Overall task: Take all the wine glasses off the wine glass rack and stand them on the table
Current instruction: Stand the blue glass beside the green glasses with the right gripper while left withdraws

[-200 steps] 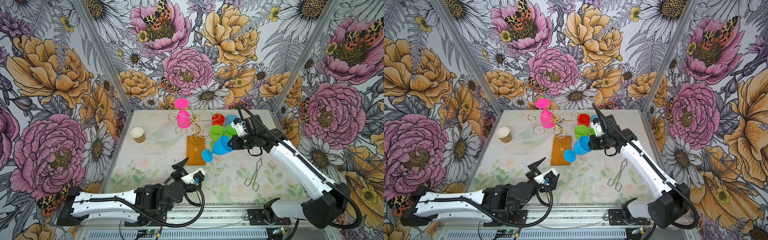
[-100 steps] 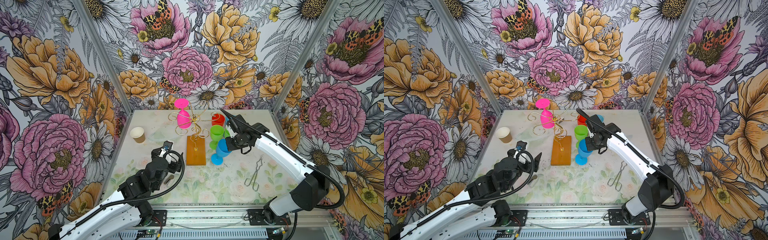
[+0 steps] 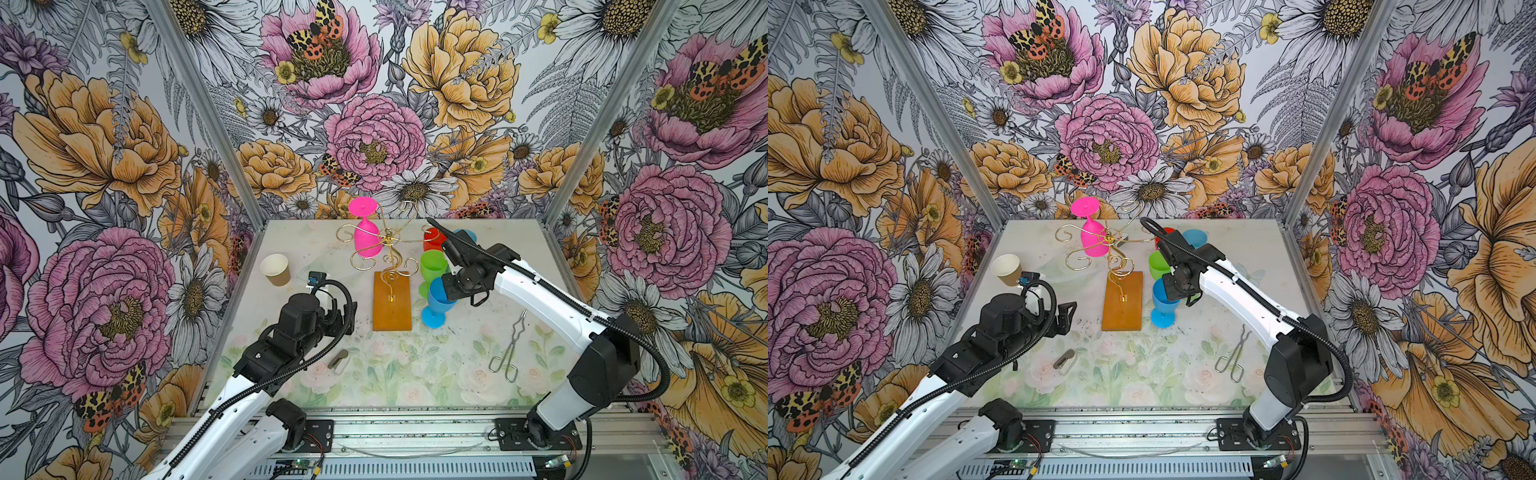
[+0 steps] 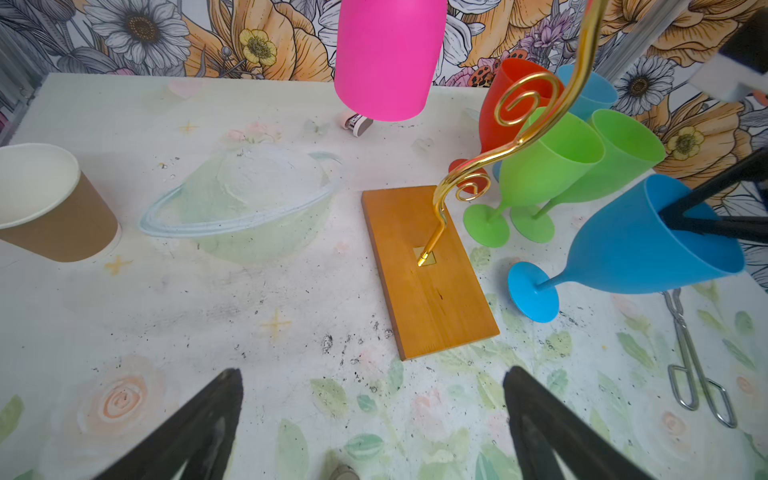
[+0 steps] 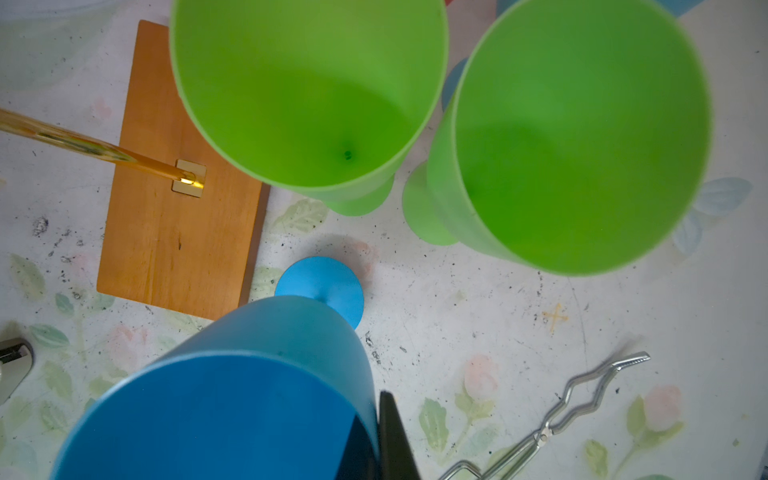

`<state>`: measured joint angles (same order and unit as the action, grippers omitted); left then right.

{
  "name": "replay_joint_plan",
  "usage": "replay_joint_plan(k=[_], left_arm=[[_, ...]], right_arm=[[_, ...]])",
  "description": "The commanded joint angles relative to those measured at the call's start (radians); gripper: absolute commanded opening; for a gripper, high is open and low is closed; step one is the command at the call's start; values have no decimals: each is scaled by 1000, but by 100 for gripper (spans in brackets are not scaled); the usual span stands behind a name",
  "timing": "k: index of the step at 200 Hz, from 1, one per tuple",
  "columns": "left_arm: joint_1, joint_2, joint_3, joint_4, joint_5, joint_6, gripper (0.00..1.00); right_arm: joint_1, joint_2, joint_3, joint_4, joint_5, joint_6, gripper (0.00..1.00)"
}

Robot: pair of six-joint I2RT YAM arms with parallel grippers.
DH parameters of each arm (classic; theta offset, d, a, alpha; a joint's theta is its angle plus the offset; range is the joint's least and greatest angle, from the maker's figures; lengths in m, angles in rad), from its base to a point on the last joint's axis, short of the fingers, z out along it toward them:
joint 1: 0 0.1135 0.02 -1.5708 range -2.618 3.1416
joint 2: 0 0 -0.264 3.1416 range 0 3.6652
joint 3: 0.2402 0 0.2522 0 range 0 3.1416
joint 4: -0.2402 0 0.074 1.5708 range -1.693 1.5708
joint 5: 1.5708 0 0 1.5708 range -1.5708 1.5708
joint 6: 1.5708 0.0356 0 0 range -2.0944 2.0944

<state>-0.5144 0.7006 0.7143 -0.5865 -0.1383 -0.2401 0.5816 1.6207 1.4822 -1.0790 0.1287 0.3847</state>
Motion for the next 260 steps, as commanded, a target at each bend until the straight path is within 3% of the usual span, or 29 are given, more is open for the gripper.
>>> replay_joint_plan(k=[1,72,133,172,260], left_arm=[[11,-4,20,-4,54,-24,99],[13,-4,14,14,58,-24,99],[17,-6,10,28,86,-32,99],[24,-4,9,31,96,-32,99],[66,-16,5,33,160,-36,99]], right_arm=[[3,19,29,27,24,17,0],[3,37,26,48,9,17,0],[4,53,24,59,-11,13,4],[3,54,24,62,-16,11,12],[3,47,10,85,-69,18,13]])
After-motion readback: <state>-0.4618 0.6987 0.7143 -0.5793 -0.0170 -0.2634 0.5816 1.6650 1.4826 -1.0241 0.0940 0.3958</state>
